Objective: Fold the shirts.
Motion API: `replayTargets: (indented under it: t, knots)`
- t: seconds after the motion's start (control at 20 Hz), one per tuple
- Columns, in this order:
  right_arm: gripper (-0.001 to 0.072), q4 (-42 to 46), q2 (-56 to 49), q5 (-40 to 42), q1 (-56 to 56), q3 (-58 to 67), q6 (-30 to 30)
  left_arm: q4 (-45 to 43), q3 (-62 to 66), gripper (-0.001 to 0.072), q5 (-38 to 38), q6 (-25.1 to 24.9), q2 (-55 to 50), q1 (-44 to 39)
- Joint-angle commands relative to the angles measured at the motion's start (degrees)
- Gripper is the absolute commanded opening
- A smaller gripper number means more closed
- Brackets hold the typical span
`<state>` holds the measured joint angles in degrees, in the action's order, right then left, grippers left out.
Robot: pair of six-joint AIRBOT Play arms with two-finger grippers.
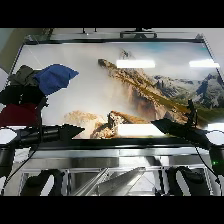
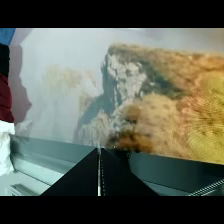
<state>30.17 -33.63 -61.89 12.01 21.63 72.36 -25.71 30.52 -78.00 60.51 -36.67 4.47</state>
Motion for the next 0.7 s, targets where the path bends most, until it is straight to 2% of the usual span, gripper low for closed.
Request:
replayTargets:
  t: [0.0, 0.65]
  knots:
    - [0.0038, 0.0, 0.0, 0.0, 0.0, -0.1, 0.0, 0.0, -0.2, 0.0009, 0.1, 0.0, 0.1, 0.0]
    - [0.0037, -0.4, 0.0, 0.0, -0.1, -0.2, 0.0, 0.0, -2.9, 0.0008, 0.2, 0.0, 0.1, 0.0]
